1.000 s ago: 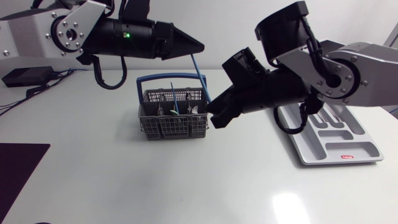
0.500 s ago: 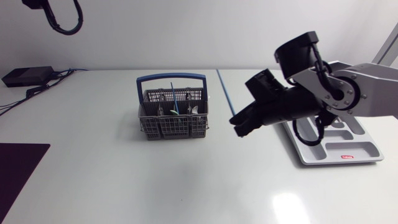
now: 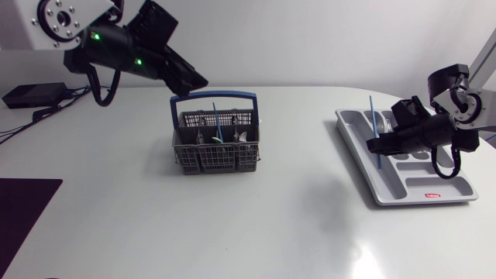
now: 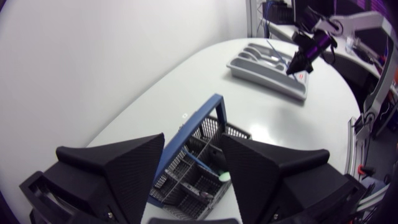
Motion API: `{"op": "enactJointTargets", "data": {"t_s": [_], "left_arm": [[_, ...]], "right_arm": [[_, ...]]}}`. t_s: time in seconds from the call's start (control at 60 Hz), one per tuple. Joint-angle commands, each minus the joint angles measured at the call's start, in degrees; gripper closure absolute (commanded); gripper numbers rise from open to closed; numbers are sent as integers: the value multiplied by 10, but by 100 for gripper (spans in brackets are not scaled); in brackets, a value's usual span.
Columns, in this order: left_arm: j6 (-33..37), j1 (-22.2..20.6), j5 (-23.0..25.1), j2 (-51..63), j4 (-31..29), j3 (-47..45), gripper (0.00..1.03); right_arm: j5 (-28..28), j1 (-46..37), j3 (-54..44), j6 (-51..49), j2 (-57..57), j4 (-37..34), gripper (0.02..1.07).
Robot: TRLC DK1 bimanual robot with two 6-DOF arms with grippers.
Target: Unload the cutlery basket into the drawer organizer.
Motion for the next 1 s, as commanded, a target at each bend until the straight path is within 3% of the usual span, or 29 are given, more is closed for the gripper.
{"op": "enactJointTargets", "data": {"t_s": [0.0, 0.25, 0.383, 0.467, 0.533, 0.617, 0.983], "left_arm": [[69, -17, -30, -35, 16, -47, 38], [181, -69, -117, -81, 143, -205, 37], [221, -75, -127, -85, 181, -248, 37], [240, -75, -127, -85, 199, -265, 37], [254, -76, -127, -86, 212, -277, 37], [268, -76, -125, -83, 229, -289, 37], [369, -65, -87, -31, 261, -283, 38]], "right_arm": [[13, -19, 23, -10, 36, -9, 101], [51, -35, 46, -5, 116, -9, 99], [63, -37, 49, -5, 139, -10, 84], [68, -37, 46, -5, 142, -10, 56], [73, -37, 40, -4, 137, -12, 23], [83, -29, 29, -4, 116, -10, 7], [91, 103, -10, 3, -33, -23, 7]]}}
